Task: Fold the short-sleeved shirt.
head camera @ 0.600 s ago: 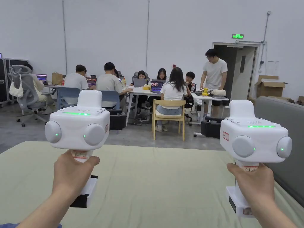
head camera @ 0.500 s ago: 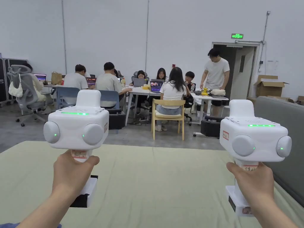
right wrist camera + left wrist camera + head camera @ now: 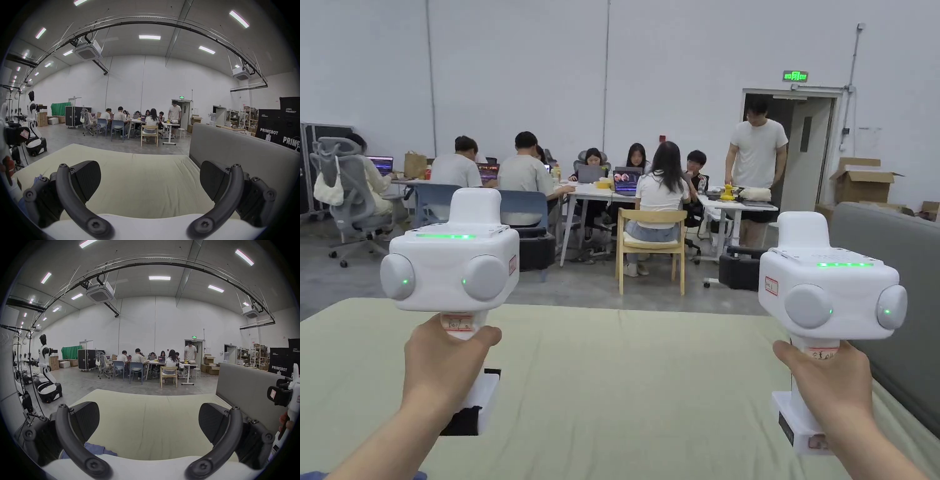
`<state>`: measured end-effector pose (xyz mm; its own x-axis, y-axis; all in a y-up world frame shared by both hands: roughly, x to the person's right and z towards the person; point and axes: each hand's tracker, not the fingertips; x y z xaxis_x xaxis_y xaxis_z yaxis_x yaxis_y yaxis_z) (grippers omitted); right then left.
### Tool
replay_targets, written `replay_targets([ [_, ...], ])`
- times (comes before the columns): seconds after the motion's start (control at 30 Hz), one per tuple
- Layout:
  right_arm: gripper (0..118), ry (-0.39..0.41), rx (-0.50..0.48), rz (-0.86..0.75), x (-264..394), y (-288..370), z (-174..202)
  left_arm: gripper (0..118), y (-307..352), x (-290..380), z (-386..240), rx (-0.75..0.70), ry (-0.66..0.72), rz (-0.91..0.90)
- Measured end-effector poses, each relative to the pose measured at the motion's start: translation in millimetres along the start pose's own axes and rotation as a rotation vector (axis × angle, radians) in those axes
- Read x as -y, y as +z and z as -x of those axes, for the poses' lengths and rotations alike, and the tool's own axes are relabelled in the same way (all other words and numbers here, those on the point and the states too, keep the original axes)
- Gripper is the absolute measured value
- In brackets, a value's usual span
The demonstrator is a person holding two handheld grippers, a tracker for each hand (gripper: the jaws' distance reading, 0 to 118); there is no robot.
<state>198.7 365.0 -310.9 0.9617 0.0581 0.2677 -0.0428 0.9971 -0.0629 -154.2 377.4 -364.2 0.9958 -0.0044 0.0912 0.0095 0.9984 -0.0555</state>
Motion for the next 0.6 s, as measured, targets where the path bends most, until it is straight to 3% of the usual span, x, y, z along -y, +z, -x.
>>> replay_targets([
  [0.6, 118, -0.014, 0.007, 0.021, 7, -1, -5, 118, 2, 3, -2, 0.002, -0.035, 0.002],
])
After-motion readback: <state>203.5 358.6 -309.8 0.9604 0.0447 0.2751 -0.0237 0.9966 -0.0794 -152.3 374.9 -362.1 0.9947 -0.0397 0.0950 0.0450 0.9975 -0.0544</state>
